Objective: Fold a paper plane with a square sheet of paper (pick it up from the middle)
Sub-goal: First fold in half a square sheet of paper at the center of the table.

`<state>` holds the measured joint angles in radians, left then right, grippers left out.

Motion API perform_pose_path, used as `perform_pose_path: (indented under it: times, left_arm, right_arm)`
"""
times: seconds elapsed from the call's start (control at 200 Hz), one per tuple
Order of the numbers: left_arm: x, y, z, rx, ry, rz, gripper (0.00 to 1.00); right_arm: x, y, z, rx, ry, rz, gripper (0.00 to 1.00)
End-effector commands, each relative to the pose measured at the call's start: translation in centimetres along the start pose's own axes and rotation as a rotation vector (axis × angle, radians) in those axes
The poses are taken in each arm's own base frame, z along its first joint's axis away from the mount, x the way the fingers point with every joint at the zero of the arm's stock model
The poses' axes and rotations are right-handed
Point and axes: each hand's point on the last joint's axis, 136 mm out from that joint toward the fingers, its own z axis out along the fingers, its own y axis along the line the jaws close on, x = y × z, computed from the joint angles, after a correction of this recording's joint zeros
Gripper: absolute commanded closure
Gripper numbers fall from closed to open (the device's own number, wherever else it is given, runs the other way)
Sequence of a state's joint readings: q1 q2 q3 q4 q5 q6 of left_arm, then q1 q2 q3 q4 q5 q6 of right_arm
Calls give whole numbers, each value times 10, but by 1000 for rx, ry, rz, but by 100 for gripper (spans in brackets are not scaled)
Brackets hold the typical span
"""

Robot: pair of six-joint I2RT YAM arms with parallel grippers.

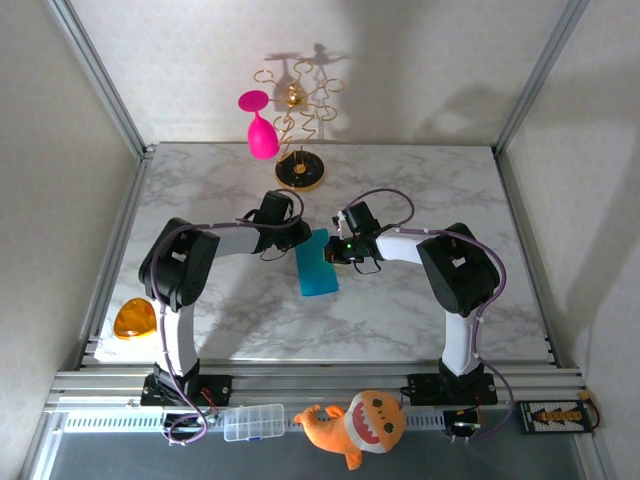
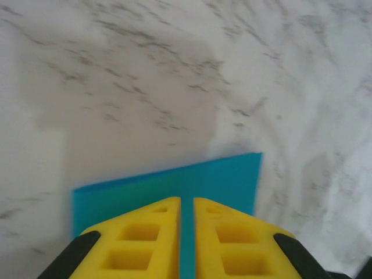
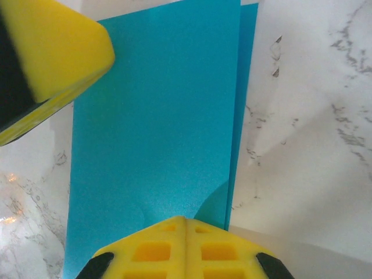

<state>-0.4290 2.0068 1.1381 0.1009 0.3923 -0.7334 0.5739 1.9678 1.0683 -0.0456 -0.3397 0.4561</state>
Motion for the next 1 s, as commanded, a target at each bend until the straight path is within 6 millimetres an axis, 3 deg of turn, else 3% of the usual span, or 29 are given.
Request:
perform_pose_path:
  times: [0.0,0.165,0.315,0.471,0.566,0.656,0.761,0.901,0.996]
  left_arm:
    - [-8,34,2,-115,-14,-19,87]
    - [-5,68,1,-136,-5,-91,87]
    - [-28,82,-7,-158,-40,-112,87]
    - [-59,65,-25,-114,-92,-87,86]
    - [-67,45,-36,-57,-103,-69,85]
    - [-59,23,-43,51,-82,-79,85]
    - [-34,0,-45,179,-16,-97,87]
    - [-1,-16,-36,234,68,-81,87]
    - [14,-14,-24,198,105,-56,88]
  right_arm:
    - [119,-135,0,502,335,124,100]
    - [118,-135,0,501,334,123,100]
    - [114,-133,-1,496,328,113,100]
    - [103,-124,-2,469,308,93,100]
    - [93,-117,-2,450,290,82,100]
    - [83,-110,-1,427,273,71,100]
    - [73,-101,0,393,257,57,100]
    - [60,-90,0,352,241,17,98]
    - [50,-78,1,297,225,-15,96]
